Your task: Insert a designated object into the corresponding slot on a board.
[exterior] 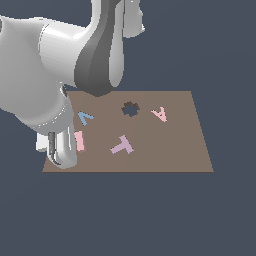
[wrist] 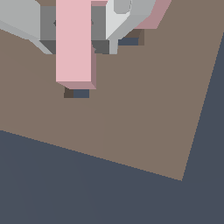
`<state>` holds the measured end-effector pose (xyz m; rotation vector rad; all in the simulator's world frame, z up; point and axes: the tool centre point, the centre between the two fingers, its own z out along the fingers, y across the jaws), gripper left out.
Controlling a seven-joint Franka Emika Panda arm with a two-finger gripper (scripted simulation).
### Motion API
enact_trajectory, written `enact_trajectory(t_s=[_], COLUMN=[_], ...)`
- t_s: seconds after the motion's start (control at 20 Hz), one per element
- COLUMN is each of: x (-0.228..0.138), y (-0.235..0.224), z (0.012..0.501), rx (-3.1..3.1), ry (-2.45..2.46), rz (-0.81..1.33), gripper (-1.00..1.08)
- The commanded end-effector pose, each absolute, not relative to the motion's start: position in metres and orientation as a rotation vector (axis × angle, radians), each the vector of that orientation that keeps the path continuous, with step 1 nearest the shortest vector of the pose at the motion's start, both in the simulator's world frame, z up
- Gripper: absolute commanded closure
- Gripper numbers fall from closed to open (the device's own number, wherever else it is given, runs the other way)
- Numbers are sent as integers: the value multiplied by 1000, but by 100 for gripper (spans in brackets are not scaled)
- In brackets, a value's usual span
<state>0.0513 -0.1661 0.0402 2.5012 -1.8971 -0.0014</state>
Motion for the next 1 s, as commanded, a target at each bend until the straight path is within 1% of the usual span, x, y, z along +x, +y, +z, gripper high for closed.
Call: enact_trajectory(t_s=[0.0, 0.45, 0.5, 0.95], x=[47, 46, 46, 46], y=[-171, -172, -172, -172], z=[41, 30, 30, 30], rx=[2481, 2477, 2477, 2477], ry=[-1924, -1931, -1931, -1931], rz=[-1, -1, -1, -1], gripper=[108, 108, -92, -92])
